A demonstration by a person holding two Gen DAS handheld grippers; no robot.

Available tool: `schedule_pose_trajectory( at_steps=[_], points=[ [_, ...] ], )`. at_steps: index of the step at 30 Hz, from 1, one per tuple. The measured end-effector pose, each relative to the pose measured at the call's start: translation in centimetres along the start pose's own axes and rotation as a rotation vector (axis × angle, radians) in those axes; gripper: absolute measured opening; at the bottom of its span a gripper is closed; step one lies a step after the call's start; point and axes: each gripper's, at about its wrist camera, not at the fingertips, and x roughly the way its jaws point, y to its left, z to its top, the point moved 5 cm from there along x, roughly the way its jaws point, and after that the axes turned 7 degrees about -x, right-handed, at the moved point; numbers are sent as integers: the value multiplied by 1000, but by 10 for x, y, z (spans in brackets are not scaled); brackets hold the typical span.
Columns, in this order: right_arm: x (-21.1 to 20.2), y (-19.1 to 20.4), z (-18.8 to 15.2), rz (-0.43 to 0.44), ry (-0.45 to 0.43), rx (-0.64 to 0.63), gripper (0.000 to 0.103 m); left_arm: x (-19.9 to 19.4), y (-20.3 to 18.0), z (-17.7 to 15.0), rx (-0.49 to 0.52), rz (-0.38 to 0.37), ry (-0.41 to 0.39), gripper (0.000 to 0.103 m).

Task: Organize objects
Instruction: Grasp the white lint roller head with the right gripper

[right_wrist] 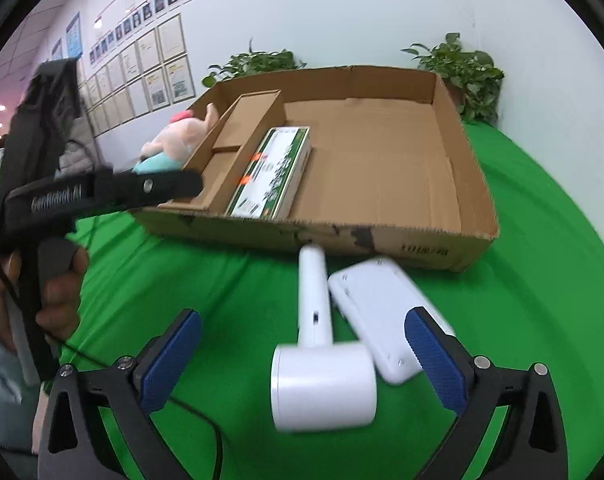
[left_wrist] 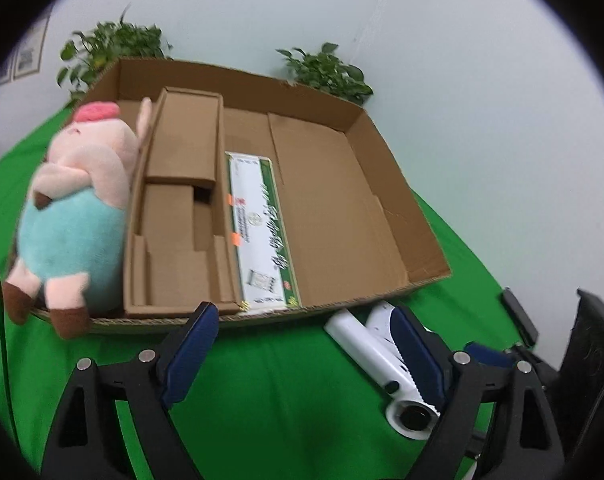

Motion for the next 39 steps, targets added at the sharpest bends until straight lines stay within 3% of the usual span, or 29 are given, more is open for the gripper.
schedule_pose_trajectory(
  at_steps=[3, 5, 9, 13, 17, 29, 33, 37, 39],
  points=[
    [-2, 3, -13, 72, 8, 15, 102, 11, -4, -9, -28, -81, 79, 88],
    [-4, 3, -20, 64, 19, 4, 98, 18, -7, -16, -52, -130, 120, 88],
    [1, 4, -27, 23, 48, -18, 81, 34, -17, -31, -70, -203, 206, 86],
    [10, 7, -27, -19, 66, -43, 79, 46, -21, -40, -99, -243, 254, 87],
    [20, -2, -31, -66, 112, -8, 54, 53, -21, -47, -136, -270, 286, 86],
    [0, 19, -47, -8, 176, -39, 53, 66, -26, -78, -170, -309, 403, 84],
    [-6, 23, -53, 19, 198, -24, 54, 71, -29, -88, -192, -323, 439, 74],
    [-14, 27, -60, 44, 204, -11, 54, 70, -32, -94, -204, -329, 436, 71],
    [-16, 27, -61, 41, 197, 9, 54, 71, -32, -96, -211, -318, 432, 65]
  ],
)
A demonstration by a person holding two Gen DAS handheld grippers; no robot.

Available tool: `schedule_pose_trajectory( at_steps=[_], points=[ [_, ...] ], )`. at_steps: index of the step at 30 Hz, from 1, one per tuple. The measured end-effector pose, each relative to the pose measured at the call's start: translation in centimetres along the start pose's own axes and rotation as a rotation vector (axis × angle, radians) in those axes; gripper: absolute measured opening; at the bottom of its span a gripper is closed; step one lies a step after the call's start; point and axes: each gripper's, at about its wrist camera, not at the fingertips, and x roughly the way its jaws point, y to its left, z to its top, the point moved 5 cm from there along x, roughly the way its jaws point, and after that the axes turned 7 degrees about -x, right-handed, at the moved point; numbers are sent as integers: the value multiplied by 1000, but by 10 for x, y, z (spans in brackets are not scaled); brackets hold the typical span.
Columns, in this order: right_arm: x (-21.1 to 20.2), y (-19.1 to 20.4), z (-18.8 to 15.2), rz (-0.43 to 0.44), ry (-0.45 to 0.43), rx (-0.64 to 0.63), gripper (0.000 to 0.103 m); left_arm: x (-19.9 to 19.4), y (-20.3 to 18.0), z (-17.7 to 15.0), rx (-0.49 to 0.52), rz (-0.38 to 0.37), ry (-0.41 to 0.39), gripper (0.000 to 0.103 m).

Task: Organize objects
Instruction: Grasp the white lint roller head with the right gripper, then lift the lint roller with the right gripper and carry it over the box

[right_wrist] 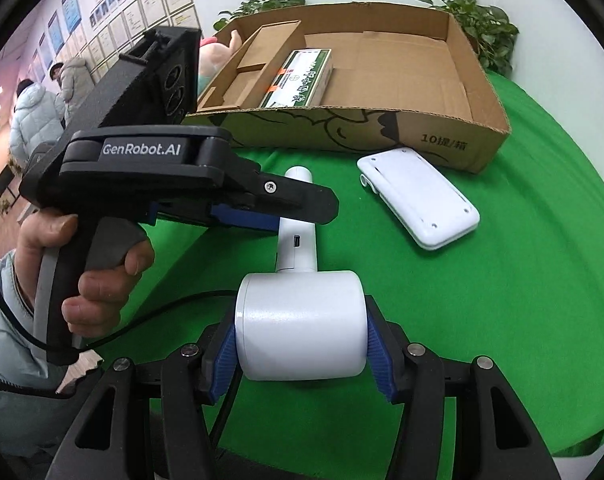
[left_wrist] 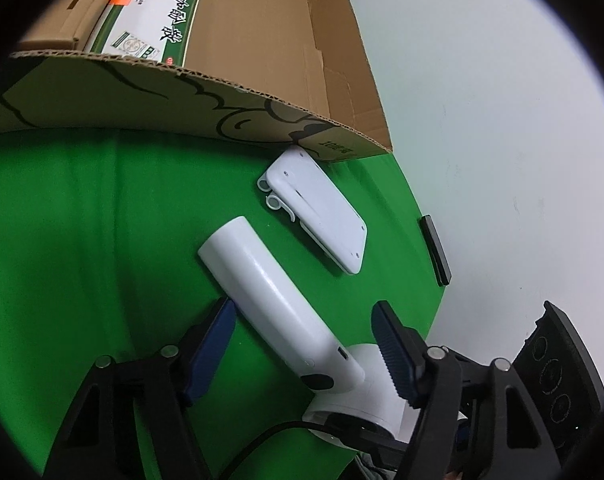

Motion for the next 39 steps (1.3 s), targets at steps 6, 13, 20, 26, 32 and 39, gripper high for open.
schedule_pose_trajectory(
  at_steps=[6, 13, 20, 26, 32, 39],
  points=[
    [-1, 2, 1, -14, -24, 35, 53, 2, 6, -2, -69, -22, 9, 56],
    [3, 2, 6, -51, -63, 53, 53, 10, 11, -4, -132, -33, 30, 42],
    [2, 4, 5, -65, -70, 47, 53, 10, 10, -4, -123, -22, 19, 40],
    [3, 10, 7, -93, -58, 29, 52, 6, -4, 3, -47, 40, -18, 37],
    [-5, 9, 14, -111, -107, 51, 52, -5, -28, 13, 59, 95, -75, 36],
    [-19, 4, 49, -145, -209, 42, 52, -32, -61, 35, 143, 132, -166, 35]
  ],
)
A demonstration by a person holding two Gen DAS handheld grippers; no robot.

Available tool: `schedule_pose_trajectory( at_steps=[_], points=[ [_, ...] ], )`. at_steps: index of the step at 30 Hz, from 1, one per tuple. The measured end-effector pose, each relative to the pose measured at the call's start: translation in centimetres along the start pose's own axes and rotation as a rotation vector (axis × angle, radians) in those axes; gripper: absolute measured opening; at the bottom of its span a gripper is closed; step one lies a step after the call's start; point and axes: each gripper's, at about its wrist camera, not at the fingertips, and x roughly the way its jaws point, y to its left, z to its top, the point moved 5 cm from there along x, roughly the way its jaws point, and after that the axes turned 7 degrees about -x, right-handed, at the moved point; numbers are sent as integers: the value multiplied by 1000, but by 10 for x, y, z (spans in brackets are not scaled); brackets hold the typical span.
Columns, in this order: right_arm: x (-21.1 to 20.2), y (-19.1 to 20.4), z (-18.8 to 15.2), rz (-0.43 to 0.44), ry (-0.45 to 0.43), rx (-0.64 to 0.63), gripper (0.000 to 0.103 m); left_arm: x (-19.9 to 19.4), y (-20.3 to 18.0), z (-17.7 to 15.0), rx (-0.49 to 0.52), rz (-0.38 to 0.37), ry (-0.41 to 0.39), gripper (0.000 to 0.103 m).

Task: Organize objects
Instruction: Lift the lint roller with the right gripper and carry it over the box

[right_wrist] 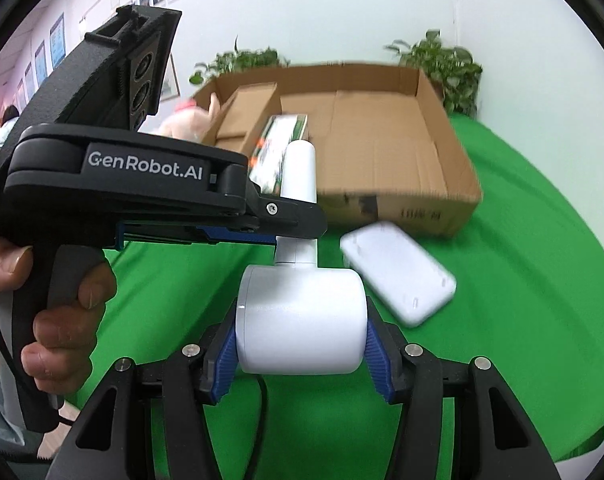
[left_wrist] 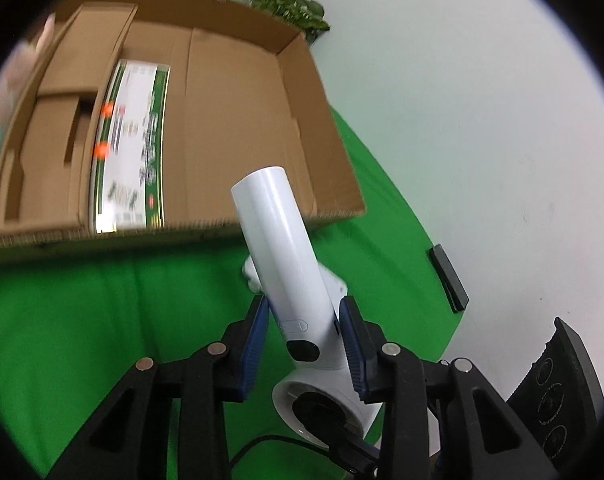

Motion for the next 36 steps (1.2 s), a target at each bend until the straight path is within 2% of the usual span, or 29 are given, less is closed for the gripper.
schedule_pose_trajectory(
  at_steps=[8, 16, 22, 30, 36],
  points=[
    [-5, -9, 56, -23, -113, -44, 52, -23, -25, 50, 74, 8, -112, 35],
    [5, -20, 96, -21, -149, -53, 52, -35, -32, 86, 123, 40, -136, 35],
    [37, -31, 116, 30, -98, -27, 52, -20, -17, 109, 115, 104, -99, 35],
    [88, -49, 155, 69, -34, -13, 52, -5, -1, 149, 95, 124, -50, 36],
    [110, -50, 144, 100, 21, 36, 52, 21, 18, 154, 85, 173, -4, 35]
  ],
)
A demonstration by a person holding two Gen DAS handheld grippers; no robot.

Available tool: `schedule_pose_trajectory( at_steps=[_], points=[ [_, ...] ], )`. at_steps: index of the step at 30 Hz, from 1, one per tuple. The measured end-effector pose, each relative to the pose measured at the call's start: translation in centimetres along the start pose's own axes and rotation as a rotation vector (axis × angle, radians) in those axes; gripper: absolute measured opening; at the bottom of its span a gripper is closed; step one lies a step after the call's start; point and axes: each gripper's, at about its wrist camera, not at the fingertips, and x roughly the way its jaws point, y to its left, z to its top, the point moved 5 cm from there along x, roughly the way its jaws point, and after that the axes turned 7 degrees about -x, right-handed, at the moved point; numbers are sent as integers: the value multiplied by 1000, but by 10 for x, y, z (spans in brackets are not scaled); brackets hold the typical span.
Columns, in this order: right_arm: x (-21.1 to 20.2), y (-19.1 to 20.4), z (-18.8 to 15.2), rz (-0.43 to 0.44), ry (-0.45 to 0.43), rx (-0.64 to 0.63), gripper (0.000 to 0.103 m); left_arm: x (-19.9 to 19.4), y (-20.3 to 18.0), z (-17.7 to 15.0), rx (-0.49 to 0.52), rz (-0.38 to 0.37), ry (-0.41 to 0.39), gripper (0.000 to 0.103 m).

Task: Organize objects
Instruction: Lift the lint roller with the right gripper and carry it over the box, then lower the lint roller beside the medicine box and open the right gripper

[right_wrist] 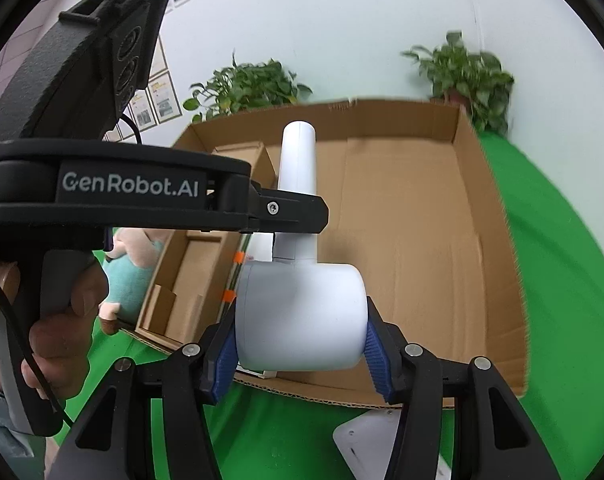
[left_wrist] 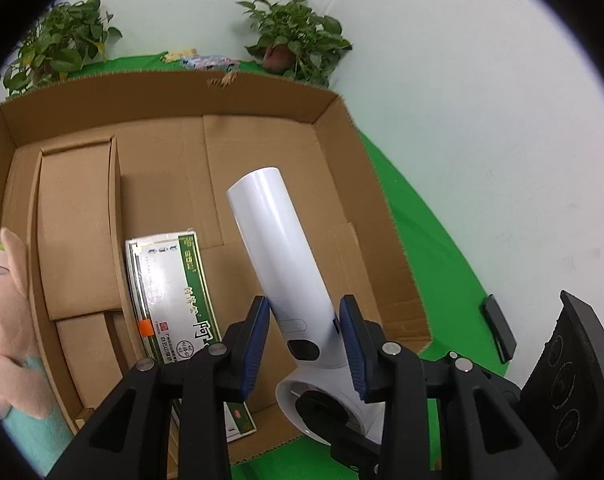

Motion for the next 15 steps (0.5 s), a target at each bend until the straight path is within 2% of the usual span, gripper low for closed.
schedule_pose_trajectory(
  at_steps=[7, 8, 9, 11, 15],
  points=[
    [32, -8, -18, 20, 73, 49, 52, 34, 15, -6, 14, 85, 59, 35],
    [35, -8, -19, 19, 80, 51, 52, 37, 16, -6, 19, 96, 68, 30],
    [39, -9, -20, 14, 86, 51, 52, 40, 17, -7, 21, 101, 81, 5],
    [45, -16, -21, -7, 96, 59, 52, 46, 18, -9, 16, 83, 124, 1],
    [55, -23, -23, 8, 117, 74, 52, 49, 20, -8, 30, 103, 118, 2]
  ],
)
